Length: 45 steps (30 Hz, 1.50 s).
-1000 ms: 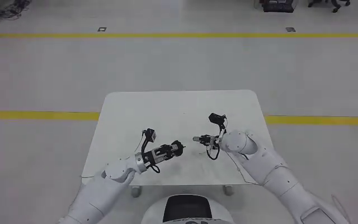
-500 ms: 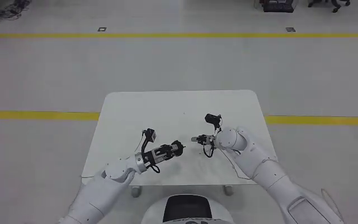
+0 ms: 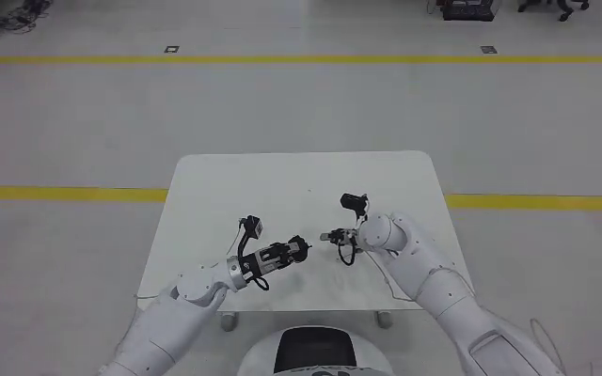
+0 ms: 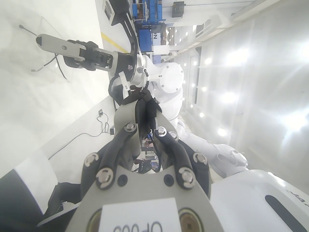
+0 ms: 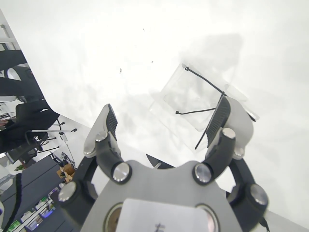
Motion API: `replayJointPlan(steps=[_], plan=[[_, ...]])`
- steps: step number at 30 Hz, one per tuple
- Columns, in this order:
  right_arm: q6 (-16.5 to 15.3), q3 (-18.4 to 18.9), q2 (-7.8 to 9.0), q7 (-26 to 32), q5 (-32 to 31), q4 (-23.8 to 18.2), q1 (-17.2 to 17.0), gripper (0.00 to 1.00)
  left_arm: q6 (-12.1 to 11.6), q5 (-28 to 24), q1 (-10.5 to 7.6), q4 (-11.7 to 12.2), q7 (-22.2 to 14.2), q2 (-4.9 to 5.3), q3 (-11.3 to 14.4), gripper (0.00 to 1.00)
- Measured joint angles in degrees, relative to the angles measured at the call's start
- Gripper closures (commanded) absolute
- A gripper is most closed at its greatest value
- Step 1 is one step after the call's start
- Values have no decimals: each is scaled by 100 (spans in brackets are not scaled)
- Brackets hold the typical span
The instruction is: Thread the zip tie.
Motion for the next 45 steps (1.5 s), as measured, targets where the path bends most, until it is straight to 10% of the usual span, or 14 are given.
replayJointPlan(steps=[12, 16, 25, 45], plan=[[0, 839, -297, 466, -1335, -475, -465, 0, 0, 0, 0, 0, 0, 0, 0, 100], [0, 1065, -446, 682, -1768, -607, -617, 29, 0, 0, 0, 0, 0, 0, 0, 100], [0, 1564, -763, 993, -2391, -880, -880, 50, 0, 0, 0, 0, 0, 0, 0, 100], [0, 1942, -1096, 1422, -3332, -702, -863, 57, 0, 0, 0, 0, 0, 0, 0, 100]])
